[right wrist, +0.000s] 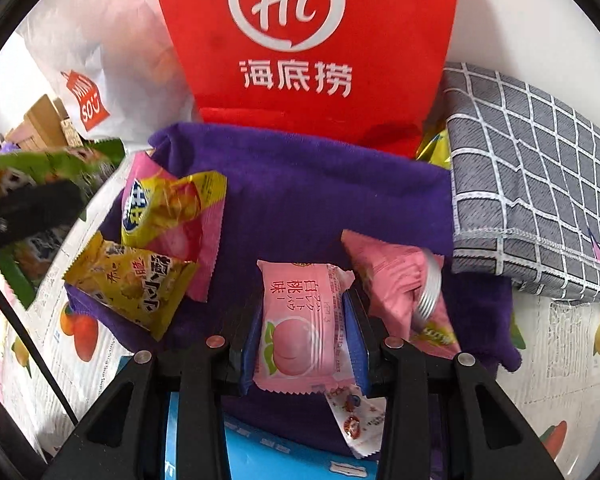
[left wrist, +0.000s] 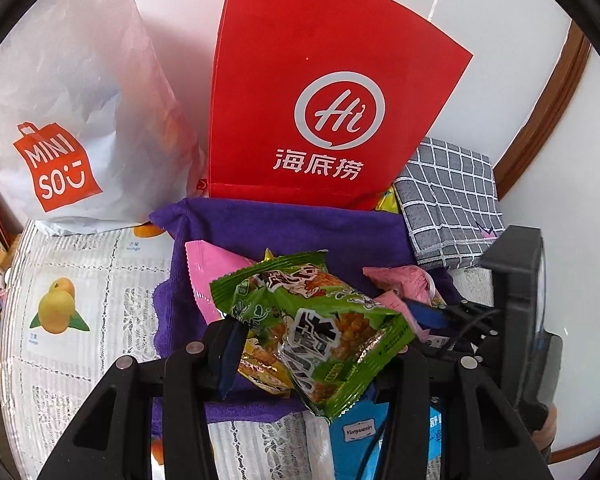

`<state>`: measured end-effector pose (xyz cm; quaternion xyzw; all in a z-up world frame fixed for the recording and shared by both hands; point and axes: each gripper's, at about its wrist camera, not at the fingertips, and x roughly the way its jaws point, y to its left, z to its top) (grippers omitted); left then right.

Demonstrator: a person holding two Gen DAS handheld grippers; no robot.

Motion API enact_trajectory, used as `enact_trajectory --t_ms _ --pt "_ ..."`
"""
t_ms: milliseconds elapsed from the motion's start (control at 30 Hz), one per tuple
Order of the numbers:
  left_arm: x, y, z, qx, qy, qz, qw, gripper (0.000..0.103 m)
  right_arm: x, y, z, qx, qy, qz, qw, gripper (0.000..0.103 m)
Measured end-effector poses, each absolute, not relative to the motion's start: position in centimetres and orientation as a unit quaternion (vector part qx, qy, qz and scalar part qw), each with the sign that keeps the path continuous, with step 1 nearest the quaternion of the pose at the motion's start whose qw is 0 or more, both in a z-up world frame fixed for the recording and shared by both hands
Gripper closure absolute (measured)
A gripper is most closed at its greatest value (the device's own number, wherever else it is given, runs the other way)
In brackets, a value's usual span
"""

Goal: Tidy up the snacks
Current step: 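Open the right tool to drop the pink packet while left tool releases the green bag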

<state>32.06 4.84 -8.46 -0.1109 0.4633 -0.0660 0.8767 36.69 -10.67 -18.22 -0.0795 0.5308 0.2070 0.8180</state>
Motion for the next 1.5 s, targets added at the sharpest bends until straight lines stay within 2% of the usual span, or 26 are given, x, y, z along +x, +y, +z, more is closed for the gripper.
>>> enact_trajectory --t_ms 367,433,567,733,800,1500 --pt "32.2 4.4 -8.8 -0.107 0.471 -0.064 0.873 0.058 37.0 -10.9 -18.9 -0.084 0.544 0.193 0.812 0.061" --pt "32.3 4.3 -8.9 -0.108 0.473 -0.065 0.872 0.058 37.2 -10.8 -19.3 -0.088 0.549 0.195 0.808 0.052" --pt "32.5 4.1 -9.2 -0.108 0.478 -0.068 0.869 0.058 37.6 -10.7 -19.6 -0.083 0.558 0.194 0.803 0.05" --pt "33.0 4.1 -10.2 -0.122 0.495 -0.074 0.857 0.058 37.5 -11.9 -17.9 -0.07 0.543 0.201 0.813 0.031" --pt "33.2 4.1 -10.6 -0.133 0.5 -0.079 0.852 0.058 37.5 -12.3 -17.3 -0.07 0.536 0.197 0.818 0.028" --pt "35.1 5.0 -13.8 -0.172 0.52 -0.024 0.837 0.056 36.7 -13.7 -13.0 -0.046 0.496 0.186 0.847 0.028"
